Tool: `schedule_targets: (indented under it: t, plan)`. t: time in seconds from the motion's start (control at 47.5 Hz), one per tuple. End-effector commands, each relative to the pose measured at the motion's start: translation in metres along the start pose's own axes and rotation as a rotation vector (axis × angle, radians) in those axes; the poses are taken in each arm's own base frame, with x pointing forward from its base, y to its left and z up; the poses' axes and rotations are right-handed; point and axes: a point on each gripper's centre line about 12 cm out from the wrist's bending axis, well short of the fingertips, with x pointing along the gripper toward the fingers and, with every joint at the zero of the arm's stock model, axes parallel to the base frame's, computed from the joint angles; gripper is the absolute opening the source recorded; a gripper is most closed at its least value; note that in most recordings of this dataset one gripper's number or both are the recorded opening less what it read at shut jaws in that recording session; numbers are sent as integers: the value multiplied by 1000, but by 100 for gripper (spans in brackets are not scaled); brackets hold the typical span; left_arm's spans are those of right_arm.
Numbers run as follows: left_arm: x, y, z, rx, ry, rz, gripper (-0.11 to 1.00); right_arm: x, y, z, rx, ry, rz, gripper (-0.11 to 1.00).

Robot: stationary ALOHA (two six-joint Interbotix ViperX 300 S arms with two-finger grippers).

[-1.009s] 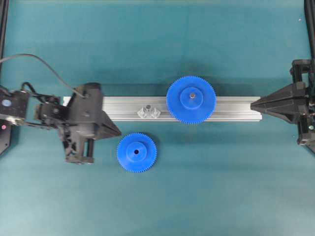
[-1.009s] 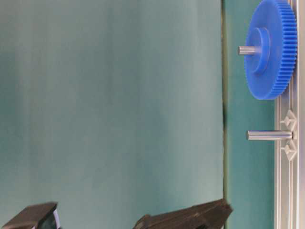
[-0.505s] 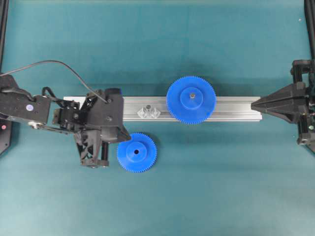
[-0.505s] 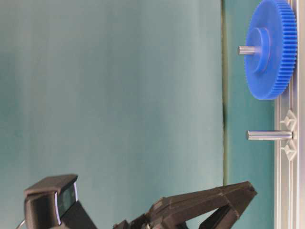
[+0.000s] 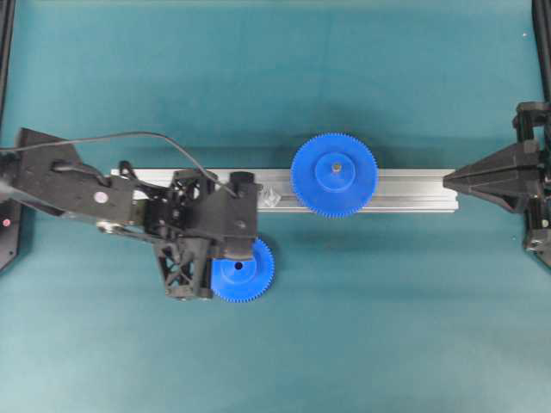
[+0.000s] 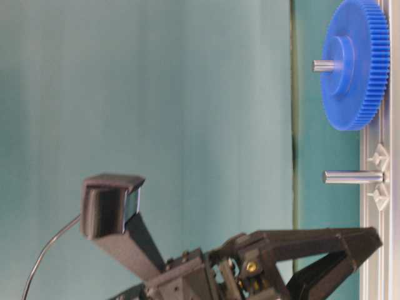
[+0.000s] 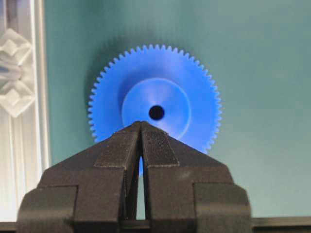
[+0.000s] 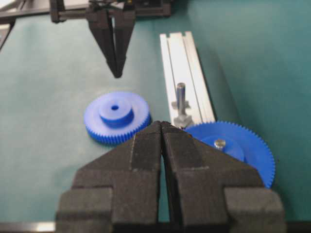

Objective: Find the location of the shaft and insert the small gear.
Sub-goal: 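Position the open left gripper above the small blue gear's hub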

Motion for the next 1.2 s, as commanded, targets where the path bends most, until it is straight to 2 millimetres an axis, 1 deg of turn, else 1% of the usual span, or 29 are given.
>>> schedule_targets:
  t: [0.0, 0.168, 0.273, 0.673, 0.967, 1.178]
  plan:
    - [-4, -3, 15, 7, -27, -4, 1, 1, 0, 2, 14, -6, -3, 2]
    - [6, -6, 16, 13, 31, -4, 1, 0, -1, 0, 15, -4, -7, 2]
    - [10, -10, 18, 26, 54, -6, 1, 0, -2, 1, 16, -6, -9, 2]
    - [21, -16, 23, 34, 154, -3, 1, -1, -2, 1, 16, -9, -10, 2]
    - [24, -15, 28, 36, 201, 3, 1, -1, -2, 0, 16, -7, -10, 2]
    - [22, -15, 30, 36, 213, 4, 1, -1, -2, 0, 16, -9, -10, 2]
